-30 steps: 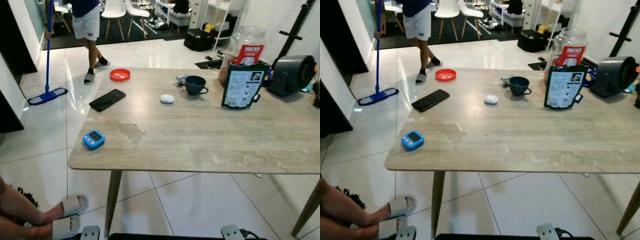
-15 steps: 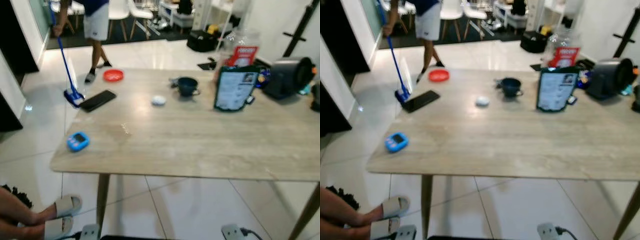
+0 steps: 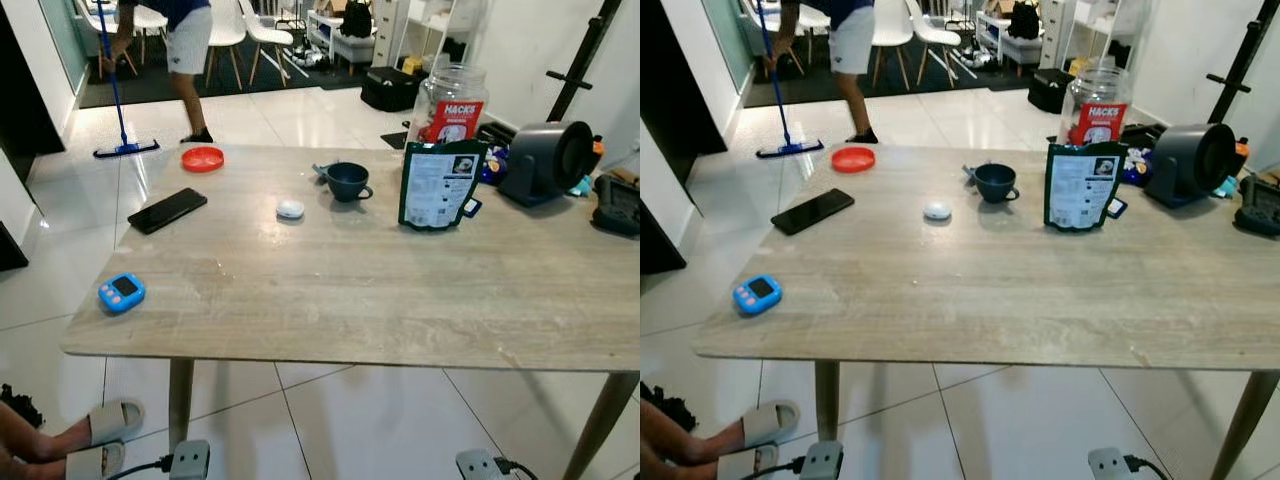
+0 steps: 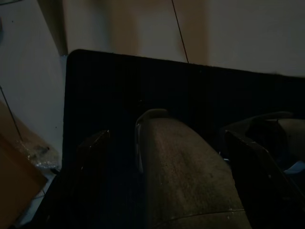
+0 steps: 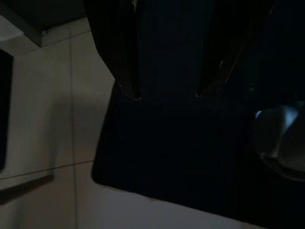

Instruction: Restocking fridge

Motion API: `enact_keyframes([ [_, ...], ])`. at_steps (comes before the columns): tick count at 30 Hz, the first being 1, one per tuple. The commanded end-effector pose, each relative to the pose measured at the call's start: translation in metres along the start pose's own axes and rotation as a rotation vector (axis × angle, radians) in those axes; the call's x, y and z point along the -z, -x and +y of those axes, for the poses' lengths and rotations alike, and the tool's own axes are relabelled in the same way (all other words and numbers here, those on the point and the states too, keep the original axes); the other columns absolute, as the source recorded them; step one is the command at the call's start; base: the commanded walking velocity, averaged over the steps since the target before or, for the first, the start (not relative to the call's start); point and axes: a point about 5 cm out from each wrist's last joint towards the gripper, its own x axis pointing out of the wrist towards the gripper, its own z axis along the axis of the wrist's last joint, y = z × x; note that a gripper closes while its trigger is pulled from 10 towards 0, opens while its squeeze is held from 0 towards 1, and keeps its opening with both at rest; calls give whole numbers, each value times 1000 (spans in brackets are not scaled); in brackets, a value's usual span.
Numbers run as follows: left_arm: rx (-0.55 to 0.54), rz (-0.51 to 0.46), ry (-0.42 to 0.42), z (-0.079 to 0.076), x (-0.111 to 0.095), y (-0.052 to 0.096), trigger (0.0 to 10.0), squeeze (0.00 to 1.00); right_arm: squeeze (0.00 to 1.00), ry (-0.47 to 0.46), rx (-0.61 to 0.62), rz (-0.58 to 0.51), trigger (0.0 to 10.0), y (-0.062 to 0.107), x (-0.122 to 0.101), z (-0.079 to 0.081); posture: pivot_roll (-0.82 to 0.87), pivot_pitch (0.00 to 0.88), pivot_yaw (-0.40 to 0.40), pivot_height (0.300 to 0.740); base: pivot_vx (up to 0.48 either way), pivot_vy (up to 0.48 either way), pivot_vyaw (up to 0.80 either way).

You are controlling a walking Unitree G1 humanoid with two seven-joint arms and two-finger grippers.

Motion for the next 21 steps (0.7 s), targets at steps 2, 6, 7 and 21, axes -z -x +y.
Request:
enact_keyframes([
  [2,9,39,6,-10,10,-1,10000,0,0,-9,14,-6,10000,1,-2,-8,-48,0,-78,740,0,-469,0],
  [6,0,26,19,-9,6,-1,10000,0,0,3,16,-3,10000,1,-3,-9,-45,0,-78,740,0,0,0],
  [7,-4,28,14,-7,7,-1,10000,0,0,3,16,-8,10000,1,-4,-9,-49,0,-70,740,0,0,0],
  [21,-43,21,-36,15,7,5,10000,0,0,-30,10,-6,10000,0,3,3,-26,0,-10,740,0,0,0],
])
